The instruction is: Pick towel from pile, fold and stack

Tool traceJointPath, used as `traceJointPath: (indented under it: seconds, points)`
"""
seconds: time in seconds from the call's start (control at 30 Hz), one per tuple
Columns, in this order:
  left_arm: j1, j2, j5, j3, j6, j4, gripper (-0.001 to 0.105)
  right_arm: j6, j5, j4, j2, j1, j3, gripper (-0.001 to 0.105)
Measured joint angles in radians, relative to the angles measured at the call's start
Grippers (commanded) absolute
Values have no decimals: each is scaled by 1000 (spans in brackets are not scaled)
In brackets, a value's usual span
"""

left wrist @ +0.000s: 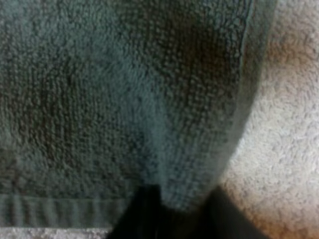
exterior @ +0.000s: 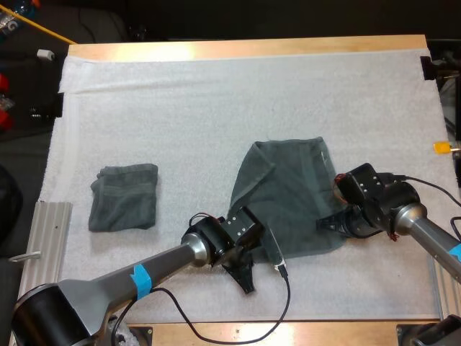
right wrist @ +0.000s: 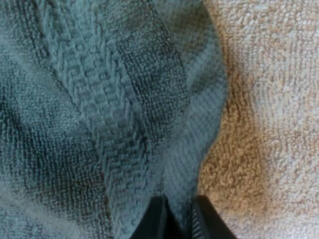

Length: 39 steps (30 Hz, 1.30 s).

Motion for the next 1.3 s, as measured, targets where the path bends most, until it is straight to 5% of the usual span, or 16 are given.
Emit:
traceJointPath:
  seconds: [0.4, 0.9, 1.3]
  points:
    - [0, -117, -4, -44, -6, 90, 0, 2, 0, -3, -134, 0, 1, 0]
    - [0, -444, -69, -290, -20, 372, 0, 58, -25, 205, -518, 0, -179, 0]
    - [0, -505, -70, -534, -61, 585, 0, 123, -151, 398, -590, 0, -393, 0]
